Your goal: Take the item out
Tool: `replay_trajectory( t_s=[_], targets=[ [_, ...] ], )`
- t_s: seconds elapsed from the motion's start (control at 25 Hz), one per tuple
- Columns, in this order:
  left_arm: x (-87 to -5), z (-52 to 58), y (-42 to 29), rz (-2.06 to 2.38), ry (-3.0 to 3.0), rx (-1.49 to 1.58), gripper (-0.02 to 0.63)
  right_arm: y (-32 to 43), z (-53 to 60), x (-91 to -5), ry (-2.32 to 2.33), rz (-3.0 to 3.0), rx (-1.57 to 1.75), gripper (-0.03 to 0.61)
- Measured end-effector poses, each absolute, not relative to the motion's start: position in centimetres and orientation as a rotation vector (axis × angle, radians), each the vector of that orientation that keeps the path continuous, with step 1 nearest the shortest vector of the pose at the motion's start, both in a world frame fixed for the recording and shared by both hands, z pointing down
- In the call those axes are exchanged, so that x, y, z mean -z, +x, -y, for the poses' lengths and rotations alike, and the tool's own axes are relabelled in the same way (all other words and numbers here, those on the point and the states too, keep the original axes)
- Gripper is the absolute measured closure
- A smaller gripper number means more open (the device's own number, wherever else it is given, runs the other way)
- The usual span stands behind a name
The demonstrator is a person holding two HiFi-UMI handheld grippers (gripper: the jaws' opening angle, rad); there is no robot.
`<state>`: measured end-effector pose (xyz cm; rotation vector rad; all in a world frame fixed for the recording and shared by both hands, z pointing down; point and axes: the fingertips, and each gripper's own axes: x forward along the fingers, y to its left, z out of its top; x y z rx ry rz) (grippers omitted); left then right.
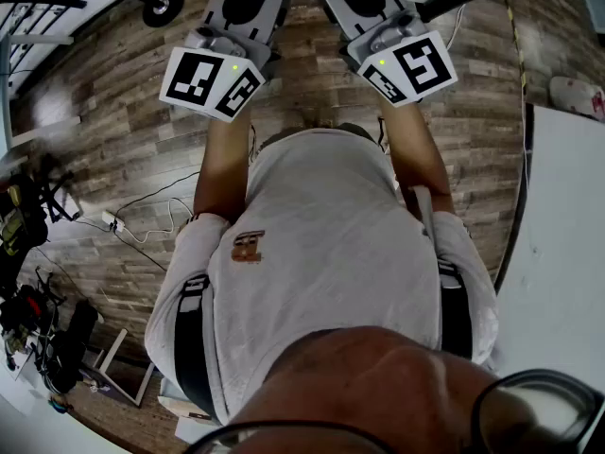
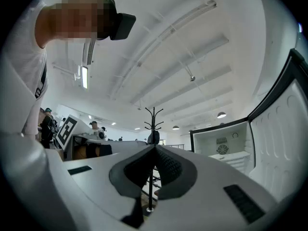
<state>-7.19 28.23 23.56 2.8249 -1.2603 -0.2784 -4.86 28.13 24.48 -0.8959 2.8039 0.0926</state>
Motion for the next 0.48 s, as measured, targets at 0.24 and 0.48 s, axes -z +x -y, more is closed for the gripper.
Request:
replay_trajectory(
  t_s=[0.24, 0.48],
  targets=[
    [-24.4, -27.7, -5.5, 1.257, 2.833, 0.262, 0.595, -3.1, -27.5, -25.6, -0.906, -2.809, -0.091, 0.546],
    [-24.6, -27.2, -5.4, 1.268, 2.816, 0.266, 0.595, -2.8, -27.0, -25.5, -0.876, -2.799, -0.07, 0.545]
  ],
)
